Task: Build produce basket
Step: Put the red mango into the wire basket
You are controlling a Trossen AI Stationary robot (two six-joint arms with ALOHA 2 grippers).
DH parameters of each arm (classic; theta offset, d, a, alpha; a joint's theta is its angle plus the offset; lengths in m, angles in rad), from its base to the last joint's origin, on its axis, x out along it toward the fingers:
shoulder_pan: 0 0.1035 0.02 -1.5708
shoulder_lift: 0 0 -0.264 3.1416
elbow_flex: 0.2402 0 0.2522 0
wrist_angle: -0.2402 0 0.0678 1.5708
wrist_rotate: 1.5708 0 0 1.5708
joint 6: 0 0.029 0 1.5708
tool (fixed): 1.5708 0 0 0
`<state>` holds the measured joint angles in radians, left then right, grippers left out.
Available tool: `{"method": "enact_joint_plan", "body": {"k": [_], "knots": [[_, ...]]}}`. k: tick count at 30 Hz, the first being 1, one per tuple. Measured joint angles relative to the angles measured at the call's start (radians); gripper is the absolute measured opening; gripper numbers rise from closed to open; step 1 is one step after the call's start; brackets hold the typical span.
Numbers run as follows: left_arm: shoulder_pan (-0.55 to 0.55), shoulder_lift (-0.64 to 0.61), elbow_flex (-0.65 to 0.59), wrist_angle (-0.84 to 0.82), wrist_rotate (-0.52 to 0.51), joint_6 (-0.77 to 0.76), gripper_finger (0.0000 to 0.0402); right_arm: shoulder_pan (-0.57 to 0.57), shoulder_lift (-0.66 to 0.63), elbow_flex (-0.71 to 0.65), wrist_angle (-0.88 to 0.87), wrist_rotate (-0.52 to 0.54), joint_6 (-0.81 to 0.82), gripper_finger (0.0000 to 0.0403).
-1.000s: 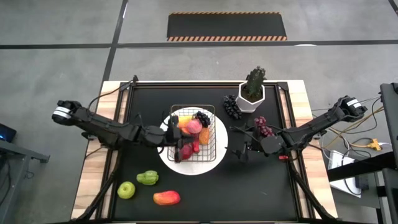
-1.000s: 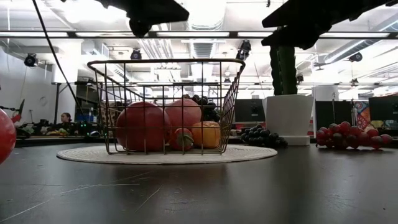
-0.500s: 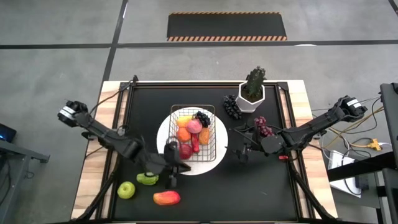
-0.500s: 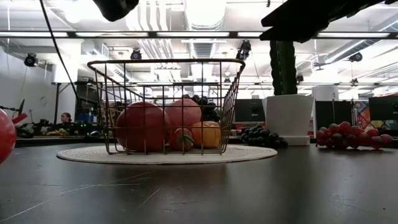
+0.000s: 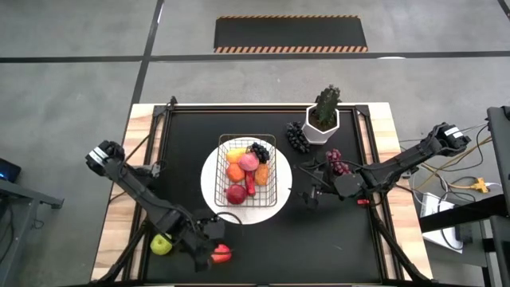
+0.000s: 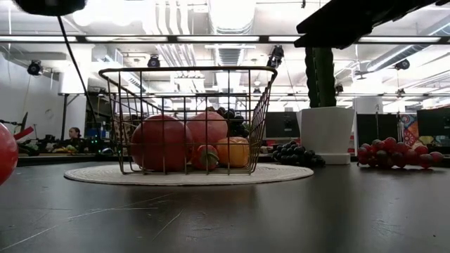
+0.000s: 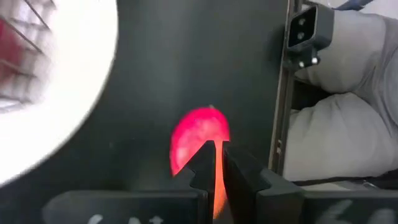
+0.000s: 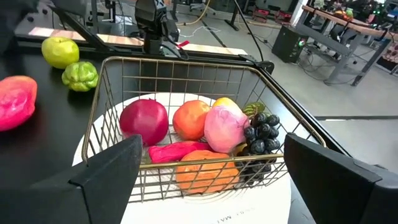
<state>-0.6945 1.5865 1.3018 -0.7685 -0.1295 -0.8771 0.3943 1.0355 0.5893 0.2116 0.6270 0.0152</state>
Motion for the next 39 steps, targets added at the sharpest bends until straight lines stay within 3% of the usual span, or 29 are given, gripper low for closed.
{"method": "enact_joint_plan", "body": {"k": [8, 16, 21, 26, 31, 39], "knots": [[-0.012, 0.084, 0.061, -0.008, 0.010, 0.053, 0.0010, 0.002, 0.000, -0.048, 0.056, -0.037, -0.108, 0.0373], [-0.012, 0.111, 0.048, -0.012, -0.082, 0.105, 0.0010, -0.002, 0.050, -0.169, 0.530, -0.282, -0.274, 0.0373], [-0.010, 0.111, 0.047, 0.001, -0.111, 0.149, 0.0010, -0.010, 0.123, -0.160, 0.679, -0.381, -0.288, 0.0373], [-0.010, 0.111, 0.046, 0.002, -0.139, 0.150, 0.0010, -0.011, 0.180, -0.092, 0.667, -0.396, -0.285, 0.0373], [-0.010, 0.111, 0.046, 0.006, -0.130, 0.099, 0.0027, -0.011, 0.193, -0.013, 0.529, -0.401, -0.297, 0.0373], [-0.014, 0.109, 0.030, 0.009, 0.010, 0.056, 0.0134, -0.011, 0.182, 0.073, 0.354, -0.400, -0.243, 0.0373]]}}
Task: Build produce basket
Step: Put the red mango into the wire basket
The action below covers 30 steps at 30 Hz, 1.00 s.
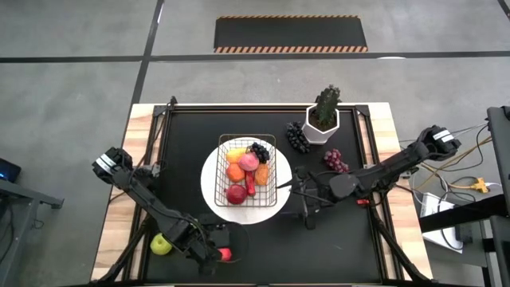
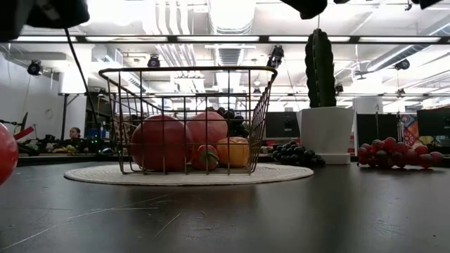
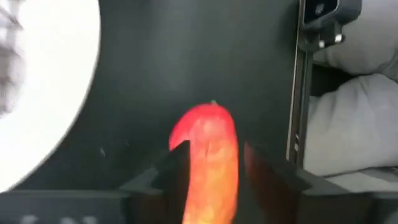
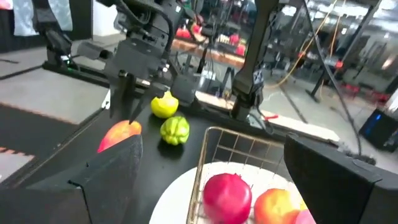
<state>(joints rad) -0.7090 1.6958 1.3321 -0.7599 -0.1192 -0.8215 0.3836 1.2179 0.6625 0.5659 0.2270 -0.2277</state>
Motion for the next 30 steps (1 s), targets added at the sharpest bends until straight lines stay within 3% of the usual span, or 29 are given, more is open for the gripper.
{"method": "enact_joint_plan", "body": {"k": [6, 11, 30], "knots": [[-0.006, 0.005, -0.048, 0.001, 0.035, -0.089, 0.0231, 0.000, 0.009, 0.049, -0.135, 0.000, 0.063, 0.0373], [-0.023, 0.032, -0.074, 0.028, 0.037, -0.074, 0.0280, 0.000, 0.007, 0.052, -0.138, 0.001, 0.072, 0.0373], [-0.051, 0.130, -0.096, 0.075, 0.053, -0.036, 0.0279, 0.000, 0.007, 0.052, -0.135, 0.009, 0.089, 0.0373]]}}
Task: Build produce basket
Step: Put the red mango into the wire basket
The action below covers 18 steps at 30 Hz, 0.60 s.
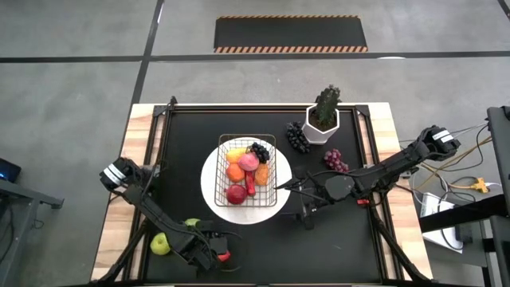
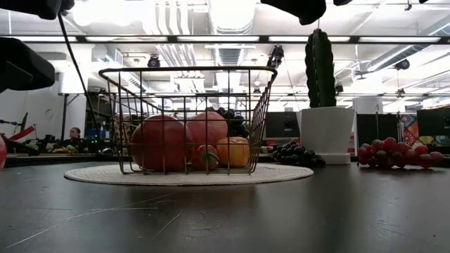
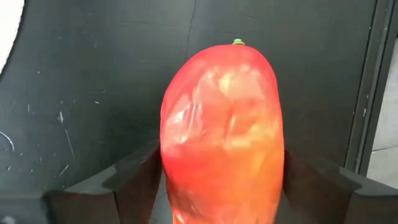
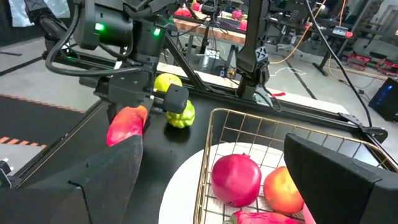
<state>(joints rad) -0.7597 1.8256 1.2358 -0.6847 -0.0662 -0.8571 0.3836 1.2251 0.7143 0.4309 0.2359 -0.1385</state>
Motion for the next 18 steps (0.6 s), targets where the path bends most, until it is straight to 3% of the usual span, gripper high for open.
{"method": "enact_joint_plan", "body": {"k": [9, 14, 18], "knots": [[0.000, -0.022, 0.017, -0.006, -0.036, 0.064, 0.0215, 0.000, 0.000, 0.000, -0.013, 0.000, -0.002, 0.0373], [0.000, -0.098, 0.048, -0.009, -0.159, 0.140, 0.0213, 0.000, 0.000, -0.001, -0.017, 0.000, -0.003, 0.0373], [-0.001, -0.202, 0.052, -0.007, -0.324, 0.218, 0.0213, 0.000, 0.000, -0.001, -0.016, 0.000, -0.009, 0.0373]]}}
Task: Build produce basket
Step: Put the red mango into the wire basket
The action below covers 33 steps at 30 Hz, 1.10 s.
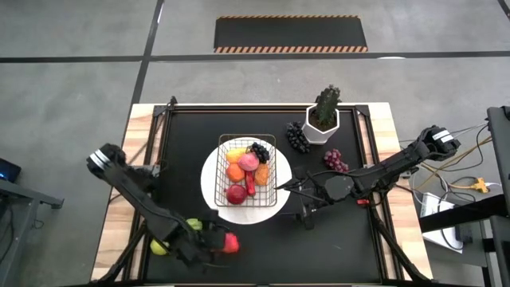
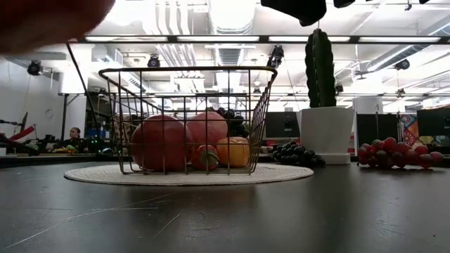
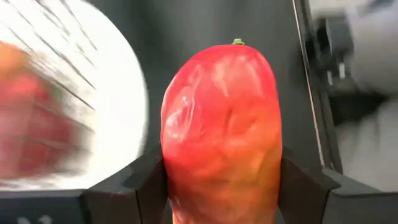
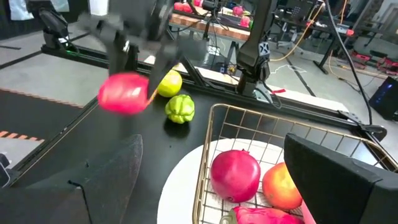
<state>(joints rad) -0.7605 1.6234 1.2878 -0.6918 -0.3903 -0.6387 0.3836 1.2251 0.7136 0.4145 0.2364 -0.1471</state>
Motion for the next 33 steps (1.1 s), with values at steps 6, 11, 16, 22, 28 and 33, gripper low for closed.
{"method": "enact_joint_plan", "body": {"k": [6, 11, 16, 22, 28, 33], "knots": [[0.003, -0.144, -0.015, 0.070, -0.311, 0.247, 0.0212, 0.000, 0.001, 0.000, 0.028, 0.000, -0.013, 0.0373], [0.048, -0.230, -0.112, 0.326, -0.399, 0.498, 0.0212, 0.000, 0.003, 0.000, 0.081, 0.000, -0.047, 0.0373], [0.103, -0.278, -0.265, 0.717, -0.425, 0.685, 0.0211, 0.000, 0.003, 0.000, 0.181, -0.002, -0.092, 0.0373], [0.161, -0.282, -0.395, 1.024, -0.429, 0.807, 0.0211, -0.004, 0.051, 0.001, 0.401, -0.026, -0.171, 0.0373], [0.210, -0.282, -0.414, 1.078, -0.429, 0.814, 0.0211, -0.023, 0.152, 0.090, 0.473, -0.046, -0.220, 0.0373], [0.224, -0.281, -0.414, 1.078, -0.422, 0.815, 0.0211, -0.051, 0.223, 0.172, 0.470, -0.049, -0.236, 0.0372]]}}
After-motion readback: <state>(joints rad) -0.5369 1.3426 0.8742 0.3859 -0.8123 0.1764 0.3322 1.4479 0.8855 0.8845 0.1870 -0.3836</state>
